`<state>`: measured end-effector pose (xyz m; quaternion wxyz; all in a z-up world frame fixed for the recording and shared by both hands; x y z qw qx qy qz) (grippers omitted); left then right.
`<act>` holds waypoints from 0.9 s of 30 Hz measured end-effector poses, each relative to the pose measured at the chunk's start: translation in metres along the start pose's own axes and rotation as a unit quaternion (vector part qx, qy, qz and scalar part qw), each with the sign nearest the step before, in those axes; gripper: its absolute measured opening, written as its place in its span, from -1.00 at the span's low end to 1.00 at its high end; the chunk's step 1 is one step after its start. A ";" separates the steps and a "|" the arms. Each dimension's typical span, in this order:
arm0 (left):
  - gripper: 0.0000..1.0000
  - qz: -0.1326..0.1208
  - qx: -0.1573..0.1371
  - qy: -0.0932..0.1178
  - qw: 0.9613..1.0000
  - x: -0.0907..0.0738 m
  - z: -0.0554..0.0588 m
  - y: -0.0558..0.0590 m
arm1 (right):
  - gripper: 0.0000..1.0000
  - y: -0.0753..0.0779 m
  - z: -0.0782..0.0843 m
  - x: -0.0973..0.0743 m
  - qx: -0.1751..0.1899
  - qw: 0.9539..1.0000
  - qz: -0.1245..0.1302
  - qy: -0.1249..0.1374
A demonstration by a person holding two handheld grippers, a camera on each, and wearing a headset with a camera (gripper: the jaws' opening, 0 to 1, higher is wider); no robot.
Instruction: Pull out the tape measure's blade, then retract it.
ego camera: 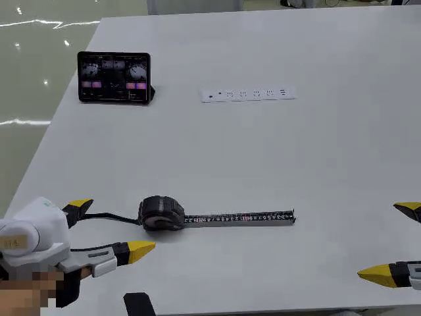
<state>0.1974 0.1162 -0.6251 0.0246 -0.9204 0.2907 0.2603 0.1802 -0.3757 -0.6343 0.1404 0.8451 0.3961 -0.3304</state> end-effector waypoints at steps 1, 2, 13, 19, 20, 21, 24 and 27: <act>0.98 -0.003 -0.002 0.000 1.000 0.002 0.000 0.001 | 0.98 -0.001 -0.001 0.001 -0.004 1.000 -0.002 -0.002; 0.98 -0.005 -0.003 0.003 1.000 0.004 -0.001 0.002 | 0.98 -0.002 -0.002 0.003 -0.011 1.000 -0.006 -0.004; 0.98 -0.014 -0.003 0.002 1.000 0.022 -0.005 0.020 | 0.98 -0.002 -0.019 0.021 -0.050 0.998 -0.026 -0.020; 0.96 -0.039 -0.010 -0.001 0.999 0.030 -0.004 0.018 | 0.98 -0.002 -0.032 0.033 -0.080 0.995 -0.045 -0.034; 0.96 -0.049 -0.011 -0.001 0.999 0.031 -0.003 0.018 | 0.98 -0.002 -0.034 0.035 -0.084 0.995 -0.048 -0.037; 0.96 -0.055 -0.012 -0.002 0.998 0.032 -0.003 0.018 | 0.98 -0.001 -0.036 0.036 -0.085 0.994 -0.050 -0.037; 0.96 -0.069 -0.024 0.002 0.997 0.035 -0.001 0.021 | 0.98 0.001 -0.039 0.042 -0.092 0.993 -0.054 -0.042; 0.98 -0.087 -0.025 0.002 0.996 0.041 0.004 0.026 | 0.98 0.003 -0.042 0.050 -0.099 0.992 -0.064 -0.050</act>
Point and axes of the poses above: the centre of the closed fingertips' face, and the gripper's own axes: x roughly forward along the fingers, y roughly to its right, z roughly out of its underside, the point moved 8 cm from there along -x, roughly backward along the fingers, and after that the axes turned 1 degree about y, right-handed, at the moved point
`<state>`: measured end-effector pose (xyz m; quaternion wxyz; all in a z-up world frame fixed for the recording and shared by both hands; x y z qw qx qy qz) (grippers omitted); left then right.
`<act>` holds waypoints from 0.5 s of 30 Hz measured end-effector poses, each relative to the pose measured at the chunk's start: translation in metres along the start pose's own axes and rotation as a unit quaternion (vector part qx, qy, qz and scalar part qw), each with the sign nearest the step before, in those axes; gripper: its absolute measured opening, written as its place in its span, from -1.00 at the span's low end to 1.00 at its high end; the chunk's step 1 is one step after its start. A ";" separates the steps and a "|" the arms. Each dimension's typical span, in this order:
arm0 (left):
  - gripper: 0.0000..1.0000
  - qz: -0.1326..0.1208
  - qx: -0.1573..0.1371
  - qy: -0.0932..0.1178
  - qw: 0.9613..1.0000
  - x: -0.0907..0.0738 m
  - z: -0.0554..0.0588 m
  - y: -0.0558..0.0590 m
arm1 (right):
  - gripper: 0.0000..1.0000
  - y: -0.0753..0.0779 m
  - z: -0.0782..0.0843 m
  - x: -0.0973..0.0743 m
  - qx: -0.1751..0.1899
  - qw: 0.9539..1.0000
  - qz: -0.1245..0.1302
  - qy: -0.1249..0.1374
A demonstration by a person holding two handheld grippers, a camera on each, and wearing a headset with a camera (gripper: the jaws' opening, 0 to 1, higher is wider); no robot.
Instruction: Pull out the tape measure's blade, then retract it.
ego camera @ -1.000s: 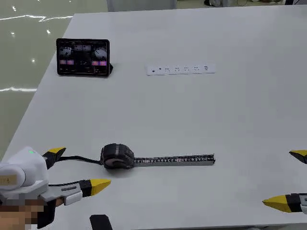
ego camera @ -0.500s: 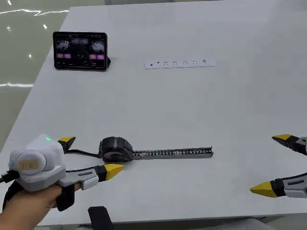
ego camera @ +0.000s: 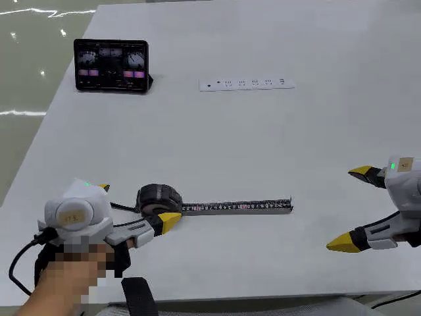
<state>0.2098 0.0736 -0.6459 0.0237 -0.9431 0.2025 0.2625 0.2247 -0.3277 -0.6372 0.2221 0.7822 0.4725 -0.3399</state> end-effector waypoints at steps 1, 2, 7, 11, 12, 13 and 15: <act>0.98 -0.003 0.000 -0.001 1.000 0.002 0.003 0.000 | 0.98 0.001 -0.001 0.002 0.000 1.000 -0.002 -0.001; 0.98 -0.007 0.000 -0.001 1.000 0.003 0.004 0.001 | 0.98 0.002 -0.001 0.003 -0.002 1.000 -0.004 -0.003; 0.98 -0.021 -0.006 0.003 1.000 0.011 0.007 0.004 | 0.98 0.008 -0.005 0.014 -0.007 1.000 -0.011 -0.016; 0.98 -0.036 -0.028 0.018 0.999 0.016 0.005 0.004 | 0.98 0.012 -0.012 0.024 -0.017 0.999 -0.021 -0.021; 0.98 -0.036 -0.047 0.028 0.998 0.018 0.003 0.004 | 0.98 0.013 -0.014 0.028 -0.028 0.999 -0.026 -0.028; 0.98 -0.035 -0.051 0.033 0.998 0.020 0.003 0.004 | 0.98 0.014 -0.015 0.030 -0.034 0.999 -0.028 -0.032; 0.98 -0.040 -0.059 0.034 0.997 0.023 0.004 0.002 | 0.98 0.014 -0.019 0.035 -0.045 0.998 -0.033 -0.037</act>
Point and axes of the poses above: the centre of the closed fingertips' face, and the gripper's own axes: x roughly forward along the fingers, y roughly to its right, z roughly out of its underside, the point moved 8 cm from there along -x, roughly backward along the fingers, and after that the axes turned 1 degree about y, right-handed, at the moved point
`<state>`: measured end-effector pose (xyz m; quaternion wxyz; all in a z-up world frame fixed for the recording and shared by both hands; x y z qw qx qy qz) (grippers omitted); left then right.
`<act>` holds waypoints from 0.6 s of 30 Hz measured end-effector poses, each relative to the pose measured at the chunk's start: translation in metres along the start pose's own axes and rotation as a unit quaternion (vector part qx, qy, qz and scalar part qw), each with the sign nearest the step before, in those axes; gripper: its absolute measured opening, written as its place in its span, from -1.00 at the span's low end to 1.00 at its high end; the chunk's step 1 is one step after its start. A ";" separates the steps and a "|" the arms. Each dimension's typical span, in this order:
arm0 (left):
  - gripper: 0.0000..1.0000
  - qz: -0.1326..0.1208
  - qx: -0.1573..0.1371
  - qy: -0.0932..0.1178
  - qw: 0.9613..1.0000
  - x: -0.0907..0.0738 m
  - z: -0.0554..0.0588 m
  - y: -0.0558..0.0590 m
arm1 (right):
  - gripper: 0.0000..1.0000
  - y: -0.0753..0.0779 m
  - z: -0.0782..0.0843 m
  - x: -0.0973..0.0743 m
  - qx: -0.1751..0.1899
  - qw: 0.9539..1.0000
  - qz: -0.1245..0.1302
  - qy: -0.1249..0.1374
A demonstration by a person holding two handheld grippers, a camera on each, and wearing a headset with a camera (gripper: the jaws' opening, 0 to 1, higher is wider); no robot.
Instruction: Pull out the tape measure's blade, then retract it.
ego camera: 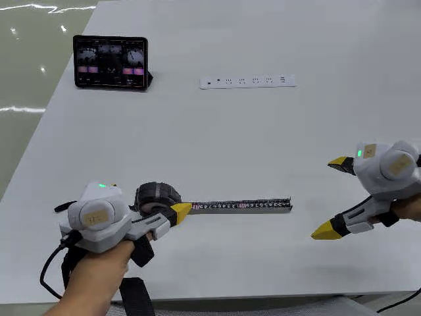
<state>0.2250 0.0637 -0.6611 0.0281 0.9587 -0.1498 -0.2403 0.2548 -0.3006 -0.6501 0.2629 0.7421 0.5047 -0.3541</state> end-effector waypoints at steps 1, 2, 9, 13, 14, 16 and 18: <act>0.98 -0.003 0.000 -0.001 1.000 0.001 0.001 -0.001 | 0.98 0.001 -0.002 0.002 -0.004 1.000 -0.002 -0.002; 0.98 -0.005 -0.001 -0.001 1.000 0.002 0.001 -0.001 | 0.98 0.001 -0.003 0.004 -0.008 1.000 -0.005 -0.004; 0.98 -0.013 0.007 0.022 1.000 0.009 0.003 0.001 | 0.98 0.007 -0.014 0.019 -0.051 0.998 -0.030 -0.013; 0.98 -0.024 0.007 0.037 0.999 0.014 0.002 0.003 | 0.98 0.012 -0.016 0.028 -0.066 0.997 -0.039 -0.023; 0.98 -0.025 0.007 0.039 0.999 0.015 0.001 0.004 | 0.98 0.013 -0.017 0.030 -0.068 0.996 -0.042 -0.024; 0.98 -0.031 0.010 0.039 0.999 0.017 0.002 0.004 | 0.98 0.016 -0.017 0.035 -0.075 0.996 -0.046 -0.031; 0.98 -0.036 0.007 0.039 0.999 0.017 0.002 0.003 | 0.98 0.018 -0.017 0.040 -0.081 0.995 -0.051 -0.040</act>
Point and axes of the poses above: the centre of the closed fingertips' face, and the gripper's own axes: x roughly forward along the fingers, y roughly to its right, z roughly out of its underside, the point moved 8 cm from there along -x, roughly backward along the fingers, and after that the axes turned 1 degree about y, right-handed, at the moved point
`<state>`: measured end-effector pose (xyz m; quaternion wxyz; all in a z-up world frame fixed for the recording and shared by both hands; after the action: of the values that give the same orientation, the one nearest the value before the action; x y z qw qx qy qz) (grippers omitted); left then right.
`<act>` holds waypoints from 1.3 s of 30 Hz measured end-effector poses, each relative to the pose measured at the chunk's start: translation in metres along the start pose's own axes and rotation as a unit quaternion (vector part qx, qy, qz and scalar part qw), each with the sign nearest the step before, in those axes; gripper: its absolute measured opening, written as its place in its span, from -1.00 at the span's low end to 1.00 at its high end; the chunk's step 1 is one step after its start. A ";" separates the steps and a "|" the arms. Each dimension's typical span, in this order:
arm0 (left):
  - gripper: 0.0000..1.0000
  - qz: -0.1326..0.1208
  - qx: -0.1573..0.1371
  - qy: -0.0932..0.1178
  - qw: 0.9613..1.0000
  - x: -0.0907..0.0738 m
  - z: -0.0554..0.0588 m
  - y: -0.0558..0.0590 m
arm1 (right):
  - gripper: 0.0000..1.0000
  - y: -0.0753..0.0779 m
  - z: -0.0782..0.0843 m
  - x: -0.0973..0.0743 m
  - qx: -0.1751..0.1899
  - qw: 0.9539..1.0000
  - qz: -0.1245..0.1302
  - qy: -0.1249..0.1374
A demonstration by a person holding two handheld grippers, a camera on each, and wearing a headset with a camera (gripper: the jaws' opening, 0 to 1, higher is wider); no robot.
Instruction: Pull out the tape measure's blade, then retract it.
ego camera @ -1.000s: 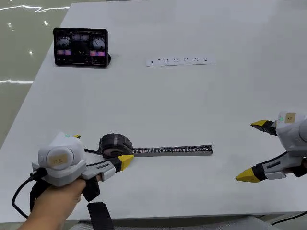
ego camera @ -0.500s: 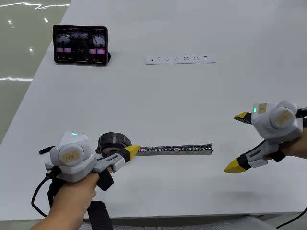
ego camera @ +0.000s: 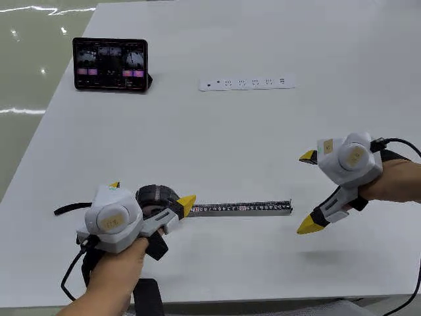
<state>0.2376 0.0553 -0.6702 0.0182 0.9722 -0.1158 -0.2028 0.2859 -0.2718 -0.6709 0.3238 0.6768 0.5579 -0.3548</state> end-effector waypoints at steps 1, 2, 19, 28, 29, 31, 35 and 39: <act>0.98 -0.004 -0.002 0.000 1.000 0.000 0.000 0.000 | 0.98 0.001 0.000 0.002 -0.002 1.000 -0.002 -0.003; 0.98 -0.006 -0.004 -0.001 1.000 0.001 0.002 -0.001 | 0.98 0.002 -0.001 0.004 -0.004 1.000 -0.004 -0.006; 0.98 -0.019 0.001 0.009 1.000 0.006 0.008 -0.006 | 0.27 0.009 0.003 0.023 -0.036 0.999 -0.030 -0.026; 0.98 -0.017 0.005 0.010 1.000 0.011 0.008 -0.007 | -0.09 0.006 0.008 0.031 -0.047 0.998 -0.037 -0.032; 0.98 -0.017 0.005 0.010 1.000 0.011 0.008 -0.007 | -0.12 0.006 0.008 0.032 -0.048 0.998 -0.038 -0.032; 0.98 -0.015 0.006 0.010 1.000 0.012 0.008 -0.006 | -0.20 0.005 0.009 0.033 -0.054 0.997 -0.041 -0.035; 0.98 -0.011 0.007 0.011 1.000 0.013 0.007 -0.006 | -0.36 0.004 0.010 0.034 -0.062 0.996 -0.043 -0.037; 0.98 -0.007 0.006 0.012 1.000 0.014 0.008 -0.003 | -0.52 0.003 0.010 0.036 -0.064 0.996 -0.047 -0.037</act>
<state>0.2475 0.0552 -0.6829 0.0121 0.9754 -0.1096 -0.1908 0.2921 -0.2615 -0.7059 0.3701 0.6138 0.5985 -0.3579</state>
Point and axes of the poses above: the centre of the closed fingertips' face, and the gripper's own axes: x roughly forward along the fingers, y roughly to its right, z roughly out of its underside, the point moved 8 cm from there along -x, roughly backward along the fingers, and after that the axes turned 1 degree about y, right-handed, at the moved point
